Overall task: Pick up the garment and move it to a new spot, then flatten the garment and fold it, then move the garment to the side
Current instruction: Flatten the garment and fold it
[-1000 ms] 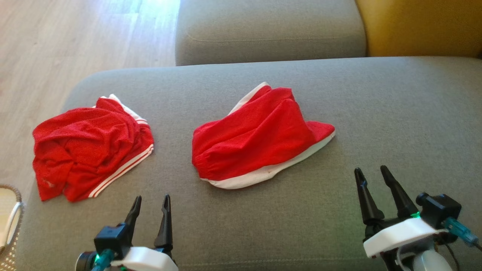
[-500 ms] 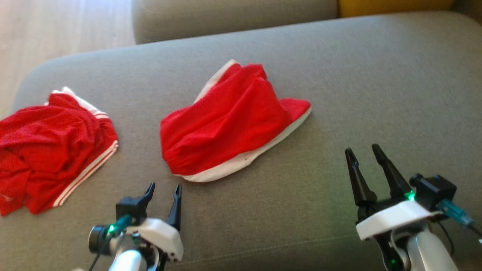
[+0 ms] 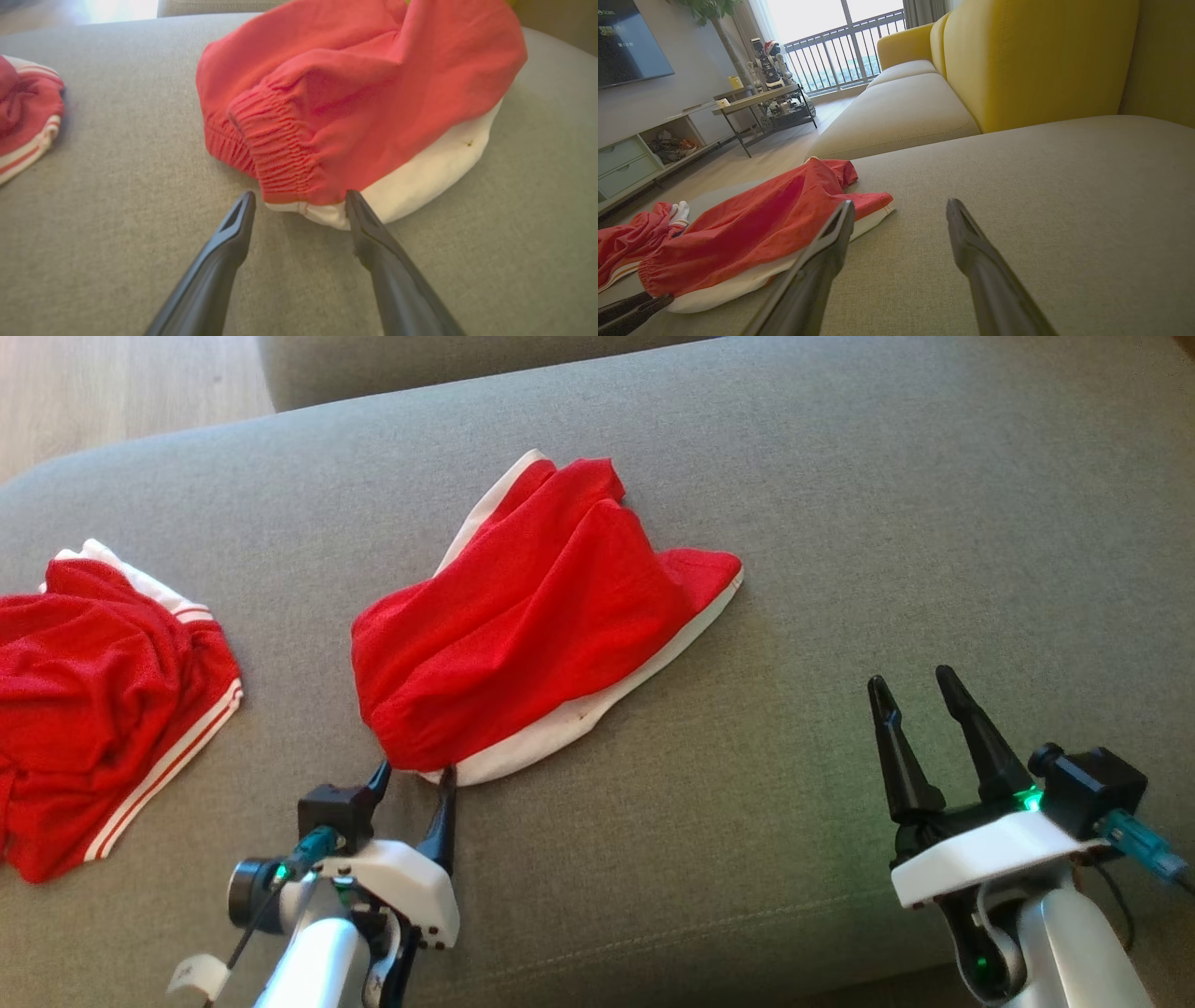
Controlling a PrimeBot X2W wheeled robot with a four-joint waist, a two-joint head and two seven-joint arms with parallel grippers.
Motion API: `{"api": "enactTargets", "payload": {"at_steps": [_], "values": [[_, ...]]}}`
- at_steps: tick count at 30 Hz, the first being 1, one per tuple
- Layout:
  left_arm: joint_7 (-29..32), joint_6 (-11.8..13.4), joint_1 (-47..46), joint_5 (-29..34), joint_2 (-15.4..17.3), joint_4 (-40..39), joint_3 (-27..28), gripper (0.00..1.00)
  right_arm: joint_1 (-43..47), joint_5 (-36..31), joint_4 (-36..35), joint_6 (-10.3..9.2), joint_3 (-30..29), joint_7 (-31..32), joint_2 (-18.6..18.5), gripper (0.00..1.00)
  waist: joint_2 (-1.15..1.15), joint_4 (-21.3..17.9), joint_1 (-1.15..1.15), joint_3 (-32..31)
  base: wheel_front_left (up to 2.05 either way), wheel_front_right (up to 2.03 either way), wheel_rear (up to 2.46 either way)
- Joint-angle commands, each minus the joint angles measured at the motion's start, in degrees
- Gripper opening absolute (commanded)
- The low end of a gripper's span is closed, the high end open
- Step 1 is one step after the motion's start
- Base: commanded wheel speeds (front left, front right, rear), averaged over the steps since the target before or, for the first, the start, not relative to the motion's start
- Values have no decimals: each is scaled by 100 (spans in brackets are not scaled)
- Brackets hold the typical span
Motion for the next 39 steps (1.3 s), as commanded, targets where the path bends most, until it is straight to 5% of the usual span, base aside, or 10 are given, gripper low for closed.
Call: {"api": "enactTargets", "payload": {"at_steps": [1, 13, 14, 15, 16, 28, 39], "values": [[-71, -27, -252, -14, 41, -64, 123, 100, -229, -49, -161, -2, 115, -29, -16, 100, 0, 10, 0, -1, 0, 0, 0], [-71, -39, -488, 24, 41, 255, -32, 100, -309, -42, -126, -2, 152, -32, -16, 100, 0, 63, 0, 54, 0, 0, 0], [-71, -67, -498, 27, 40, 273, -53, 89, -314, -44, -122, -2, 151, -32, -16, 100, 0, 63, 0, 58, 0, 0, 0], [-71, -97, -510, 39, 40, 309, -82, 7, -319, -45, -118, -2, 151, -31, -16, 100, 0, 62, 0, 62, 0, 0, 0], [-71, -125, -524, 58, 40, 353, -115, 0, -326, -45, -113, -2, 151, -31, -16, 100, 0, 61, 0, 65, 0, 0, 0], [-71, -66, -473, 140, 40, -77, -181, 0, -721, 39, 367, -2, 59, 160, -16, 100, 0, 452, 0, -43, 0, 0, 0], [-71, -105, -193, 226, 40, -720, -479, 0, -1799, 276, 2503, -2, -131, 679, -16, 100, 0, 1081, 0, -49, 0, 0, 0]]}}
